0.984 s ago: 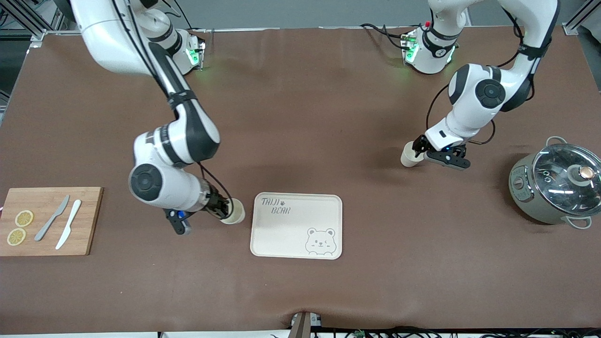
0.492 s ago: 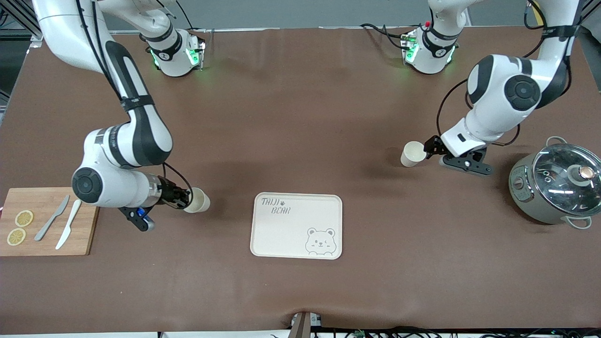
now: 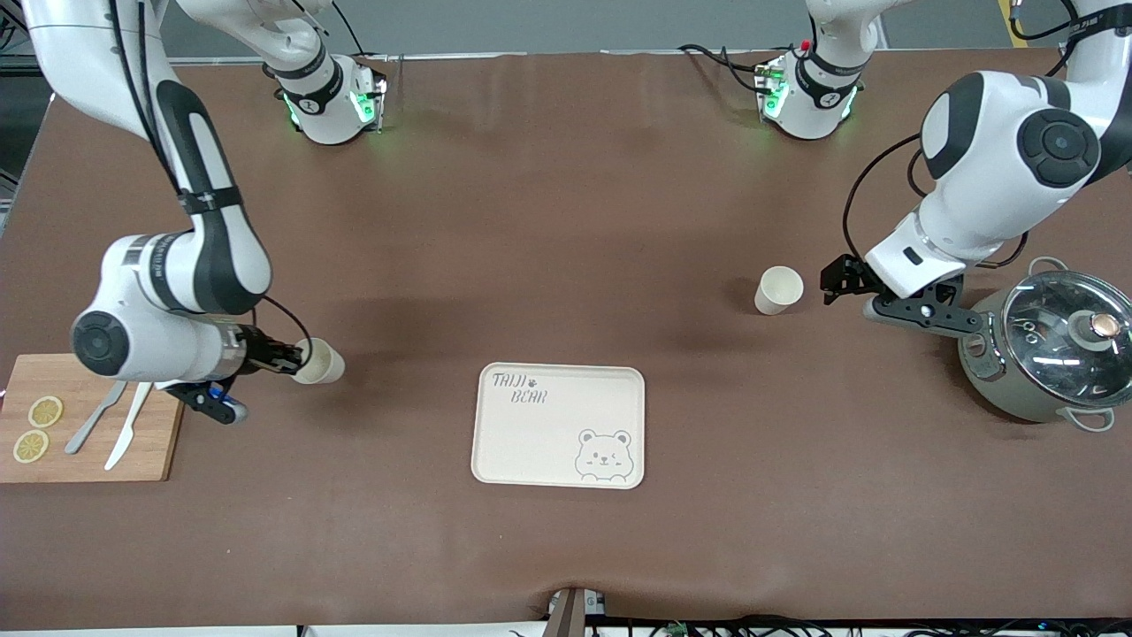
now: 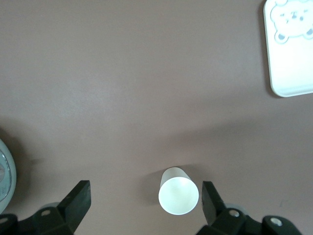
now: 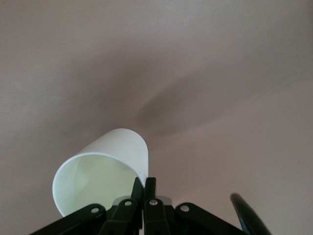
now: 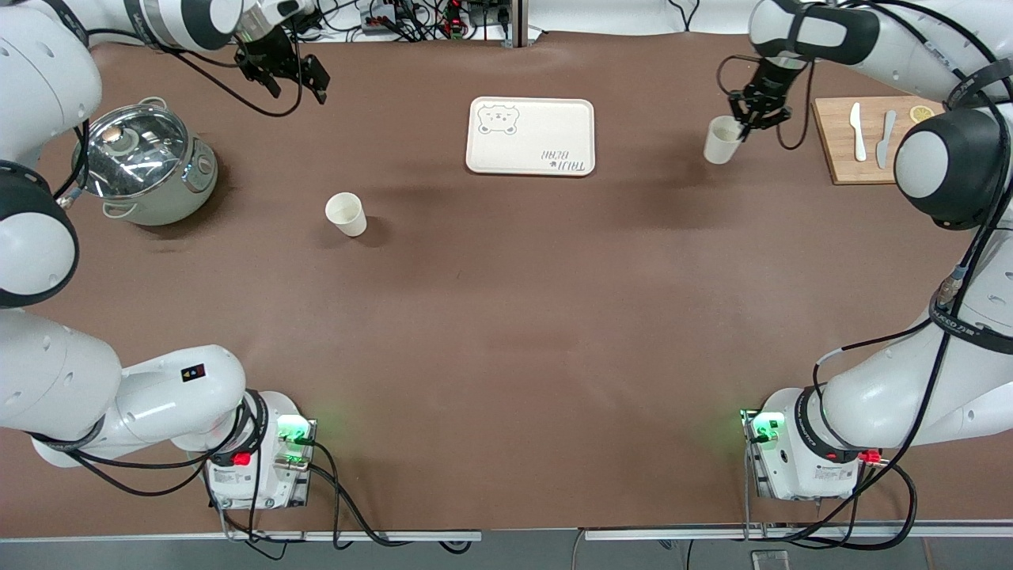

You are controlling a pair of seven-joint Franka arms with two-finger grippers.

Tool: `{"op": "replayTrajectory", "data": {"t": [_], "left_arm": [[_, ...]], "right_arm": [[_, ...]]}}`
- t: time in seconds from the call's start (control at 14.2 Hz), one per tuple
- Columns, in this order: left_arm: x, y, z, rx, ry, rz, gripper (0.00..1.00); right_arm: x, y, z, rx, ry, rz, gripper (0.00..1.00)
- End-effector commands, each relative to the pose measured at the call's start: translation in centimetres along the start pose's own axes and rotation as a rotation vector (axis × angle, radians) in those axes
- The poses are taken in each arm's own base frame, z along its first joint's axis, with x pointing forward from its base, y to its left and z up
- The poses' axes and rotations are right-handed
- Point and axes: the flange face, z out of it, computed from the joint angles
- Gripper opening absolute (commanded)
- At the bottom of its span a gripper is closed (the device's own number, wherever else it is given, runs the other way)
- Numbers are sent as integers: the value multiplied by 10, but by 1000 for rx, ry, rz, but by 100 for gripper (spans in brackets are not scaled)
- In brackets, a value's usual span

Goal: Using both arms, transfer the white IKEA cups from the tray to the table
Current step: 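Lower the held cup onto the table beside the cutting board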

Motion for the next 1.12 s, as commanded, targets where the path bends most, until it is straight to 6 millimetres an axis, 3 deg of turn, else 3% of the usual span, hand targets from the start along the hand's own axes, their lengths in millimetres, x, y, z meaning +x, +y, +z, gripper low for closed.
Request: {"op": "replayTrajectory", "data": {"t": [0.0, 0.35, 0.56, 0.7, 1.05], "left_arm": [[8, -2, -21, -23, -3, -24, 100], [10, -6, -34, -20, -3, -35, 100], [13, -15, -41, -14, 3, -43, 100], [15, -20, -50, -7, -2, -52, 100], [16, -3, -57, -5, -16, -54, 100]], "right_arm": [[5, 40, 5, -1, 28, -88, 0], [13, 75, 31, -10, 81, -204, 0], [16, 84, 32, -15, 89, -218, 0], [21, 109, 36, -23, 99, -263, 0], [21, 112, 42, -26, 92, -270, 0]]}}
